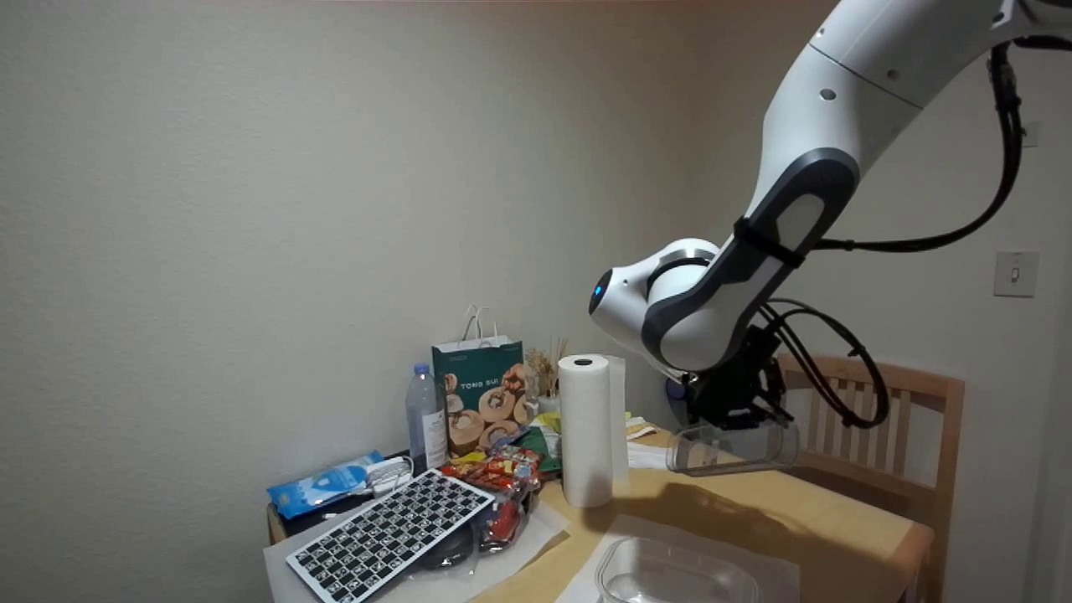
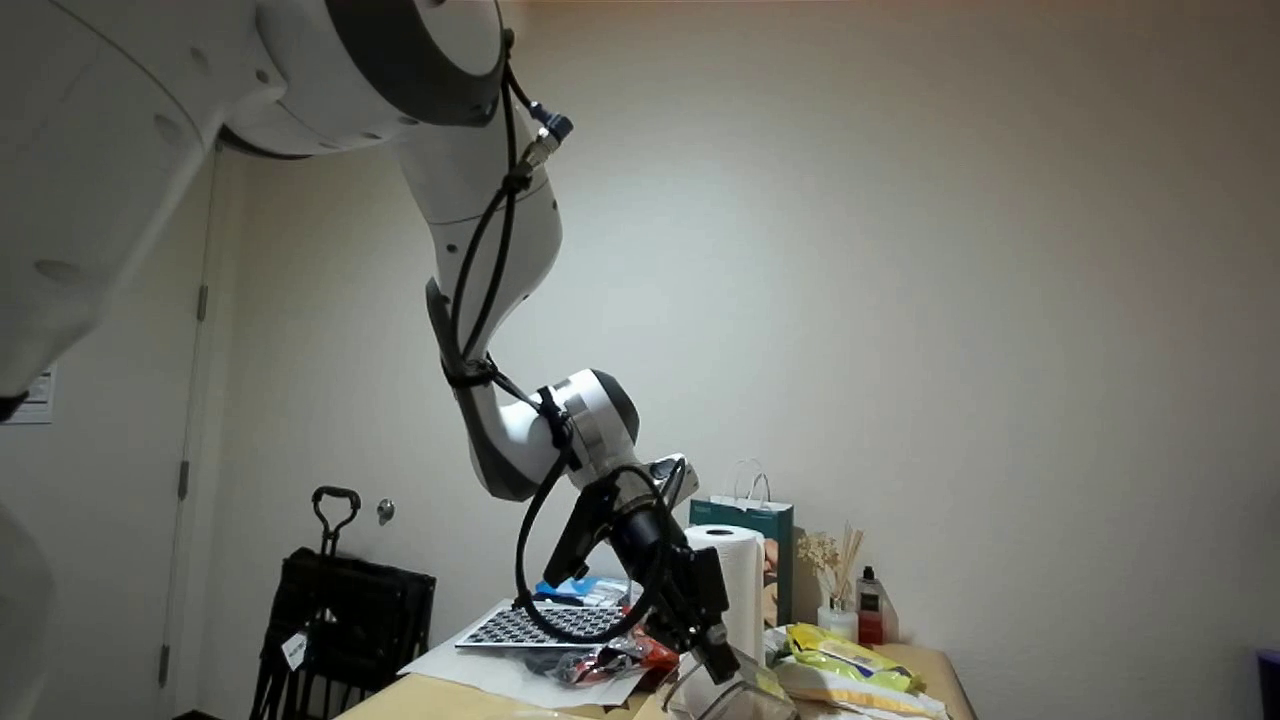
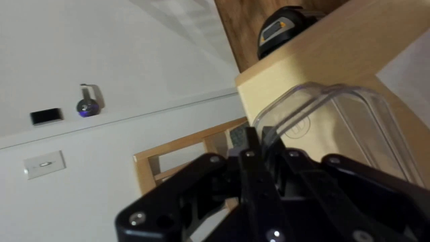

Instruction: Pick up the bowl and pour it's contents in the bowl

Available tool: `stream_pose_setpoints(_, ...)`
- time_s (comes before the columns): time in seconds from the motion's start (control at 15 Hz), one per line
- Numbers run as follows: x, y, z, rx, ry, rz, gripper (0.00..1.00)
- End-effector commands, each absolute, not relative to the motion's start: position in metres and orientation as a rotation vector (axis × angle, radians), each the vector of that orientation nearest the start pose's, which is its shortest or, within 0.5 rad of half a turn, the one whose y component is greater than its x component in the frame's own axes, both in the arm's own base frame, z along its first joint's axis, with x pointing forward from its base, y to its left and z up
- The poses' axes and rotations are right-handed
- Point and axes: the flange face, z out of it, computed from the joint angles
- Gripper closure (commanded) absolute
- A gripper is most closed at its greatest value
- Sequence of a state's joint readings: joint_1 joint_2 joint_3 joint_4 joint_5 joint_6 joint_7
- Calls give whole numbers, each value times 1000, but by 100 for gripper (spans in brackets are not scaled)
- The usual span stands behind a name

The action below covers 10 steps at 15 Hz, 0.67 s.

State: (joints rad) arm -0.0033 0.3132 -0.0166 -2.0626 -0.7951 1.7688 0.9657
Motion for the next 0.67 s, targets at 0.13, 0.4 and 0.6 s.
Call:
stream_pose_setpoints(0.13, 553, -19, 264, 2457, -544, -110, 98)
stream_pose_setpoints(0.4, 555, -2, 261, 2464, -494, -117, 90)
stream_pose_setpoints(0.6, 555, 5, 261, 2467, -467, -115, 98)
